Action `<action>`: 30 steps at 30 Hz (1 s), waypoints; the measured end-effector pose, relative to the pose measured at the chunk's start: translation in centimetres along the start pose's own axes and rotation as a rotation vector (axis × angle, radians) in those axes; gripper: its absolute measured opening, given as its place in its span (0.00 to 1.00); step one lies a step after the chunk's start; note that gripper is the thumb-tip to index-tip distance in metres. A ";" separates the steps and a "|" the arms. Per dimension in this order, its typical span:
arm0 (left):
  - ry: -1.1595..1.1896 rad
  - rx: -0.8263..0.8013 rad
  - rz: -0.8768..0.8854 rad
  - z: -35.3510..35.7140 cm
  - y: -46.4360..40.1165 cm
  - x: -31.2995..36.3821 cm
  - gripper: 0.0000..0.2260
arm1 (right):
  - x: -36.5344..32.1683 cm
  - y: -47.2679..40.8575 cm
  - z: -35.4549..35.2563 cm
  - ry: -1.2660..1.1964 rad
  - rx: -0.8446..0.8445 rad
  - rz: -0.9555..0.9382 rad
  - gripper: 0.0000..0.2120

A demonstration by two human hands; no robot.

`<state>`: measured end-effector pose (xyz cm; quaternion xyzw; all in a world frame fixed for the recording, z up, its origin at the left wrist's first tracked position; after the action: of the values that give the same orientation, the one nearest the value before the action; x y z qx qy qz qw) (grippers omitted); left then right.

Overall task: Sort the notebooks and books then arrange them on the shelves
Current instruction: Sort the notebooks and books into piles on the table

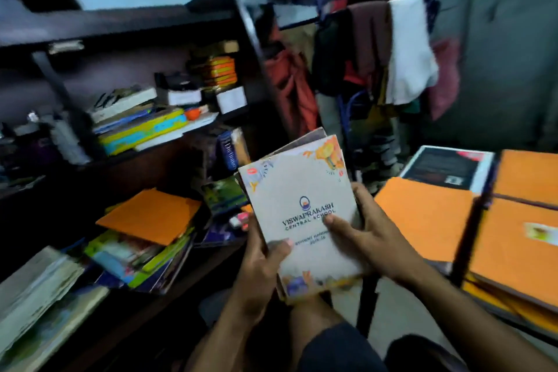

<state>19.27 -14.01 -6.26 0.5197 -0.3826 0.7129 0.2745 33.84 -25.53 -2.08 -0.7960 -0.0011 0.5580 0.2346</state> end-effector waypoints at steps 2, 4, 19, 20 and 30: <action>-0.119 -0.038 0.008 2.8 -4.1 -0.1 0.26 | -1.5 0.7 -4.7 0.060 0.072 -0.076 0.16; -0.181 -0.078 0.014 6.1 -7.9 -0.2 0.25 | -2.2 1.3 -8.6 0.153 0.140 -0.125 0.15; -0.199 -0.229 -0.115 16.4 -15.9 -11.0 0.33 | 11.5 4.6 -19.0 0.159 0.184 0.450 0.42; -0.220 -0.223 -0.133 16.6 -16.3 -11.1 0.31 | 12.3 4.6 -19.3 0.120 0.217 0.449 0.39; -0.402 -0.331 -0.338 18.0 -17.9 -13.8 0.29 | 15.6 6.1 -24.0 -0.124 0.642 0.413 0.18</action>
<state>47.21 -18.87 -11.72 0.6547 -0.4483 0.4680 0.3890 59.46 -35.79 -11.86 -0.6301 0.3199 0.6127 0.3539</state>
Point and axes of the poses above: each hand's wrist, its own y-axis away from the middle knuckle, its own z-axis out of the palm, x = y × z, the point moved 8 cm from there along -y, towards the middle knuckle, and after that the axes turned 13 degrees about -x, right-handed, at the moved point
